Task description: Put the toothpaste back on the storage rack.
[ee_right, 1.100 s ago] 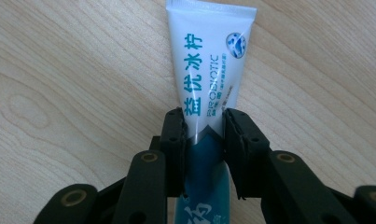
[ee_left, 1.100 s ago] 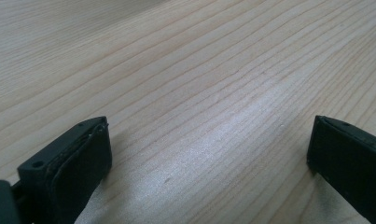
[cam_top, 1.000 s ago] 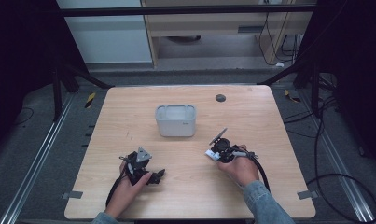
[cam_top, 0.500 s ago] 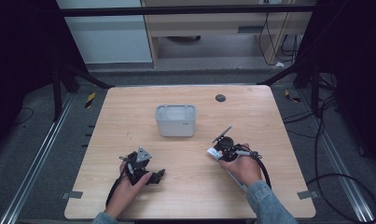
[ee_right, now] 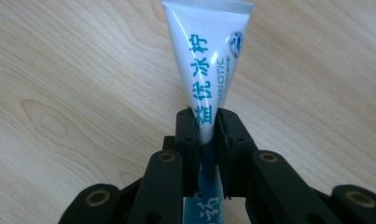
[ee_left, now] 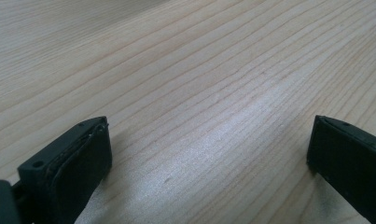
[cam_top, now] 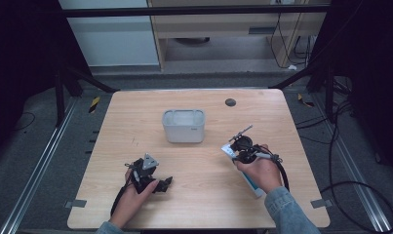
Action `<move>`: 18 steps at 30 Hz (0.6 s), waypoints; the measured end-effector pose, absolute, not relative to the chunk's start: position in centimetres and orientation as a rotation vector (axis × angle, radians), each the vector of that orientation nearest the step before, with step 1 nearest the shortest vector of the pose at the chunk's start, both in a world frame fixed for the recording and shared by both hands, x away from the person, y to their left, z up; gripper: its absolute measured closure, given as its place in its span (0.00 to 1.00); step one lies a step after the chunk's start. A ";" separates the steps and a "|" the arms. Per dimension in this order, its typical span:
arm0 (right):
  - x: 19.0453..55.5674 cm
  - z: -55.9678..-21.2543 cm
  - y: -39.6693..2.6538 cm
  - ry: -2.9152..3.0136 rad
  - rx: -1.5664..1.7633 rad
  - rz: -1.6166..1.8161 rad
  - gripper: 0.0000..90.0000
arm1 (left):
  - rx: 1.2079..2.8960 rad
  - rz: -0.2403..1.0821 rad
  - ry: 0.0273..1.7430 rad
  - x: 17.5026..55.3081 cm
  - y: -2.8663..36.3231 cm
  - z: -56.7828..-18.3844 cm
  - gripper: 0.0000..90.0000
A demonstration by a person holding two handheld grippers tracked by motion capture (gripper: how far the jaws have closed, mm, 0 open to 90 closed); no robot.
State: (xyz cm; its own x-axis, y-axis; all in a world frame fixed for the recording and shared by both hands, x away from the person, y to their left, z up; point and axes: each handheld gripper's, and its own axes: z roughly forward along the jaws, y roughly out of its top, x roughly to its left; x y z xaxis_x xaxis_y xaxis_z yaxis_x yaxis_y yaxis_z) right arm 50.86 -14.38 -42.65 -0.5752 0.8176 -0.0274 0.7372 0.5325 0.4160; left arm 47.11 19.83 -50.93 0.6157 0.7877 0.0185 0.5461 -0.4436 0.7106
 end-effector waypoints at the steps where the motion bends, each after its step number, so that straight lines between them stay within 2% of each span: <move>1: 50.9 -42.4 -14.4 2.545 1.322 0.537 0.88 | 2.161 0.459 1.043 47.1 19.8 -50.9 0.00; 18: 51.0 -40.4 -15.4 2.483 1.295 0.580 0.89 | 2.161 0.459 1.043 47.1 19.8 -50.9 0.00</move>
